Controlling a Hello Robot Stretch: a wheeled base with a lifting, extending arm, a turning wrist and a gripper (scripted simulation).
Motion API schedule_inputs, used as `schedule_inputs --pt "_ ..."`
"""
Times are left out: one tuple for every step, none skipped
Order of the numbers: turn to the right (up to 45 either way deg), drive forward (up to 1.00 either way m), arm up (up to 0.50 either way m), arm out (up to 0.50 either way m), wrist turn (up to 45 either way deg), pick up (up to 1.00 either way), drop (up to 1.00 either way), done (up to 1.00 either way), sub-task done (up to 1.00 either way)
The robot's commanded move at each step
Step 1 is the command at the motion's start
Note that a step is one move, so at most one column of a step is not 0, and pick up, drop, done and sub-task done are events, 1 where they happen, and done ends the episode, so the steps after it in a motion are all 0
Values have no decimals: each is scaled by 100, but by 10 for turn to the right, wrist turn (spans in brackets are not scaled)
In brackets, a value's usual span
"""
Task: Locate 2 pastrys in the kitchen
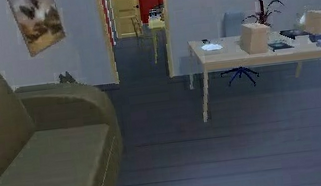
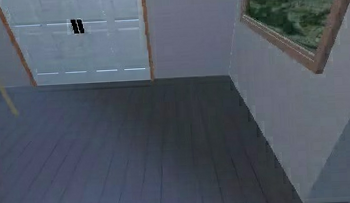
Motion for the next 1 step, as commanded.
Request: schedule_inputs --pt "-30 0 0 0 0 0 0 0 0"
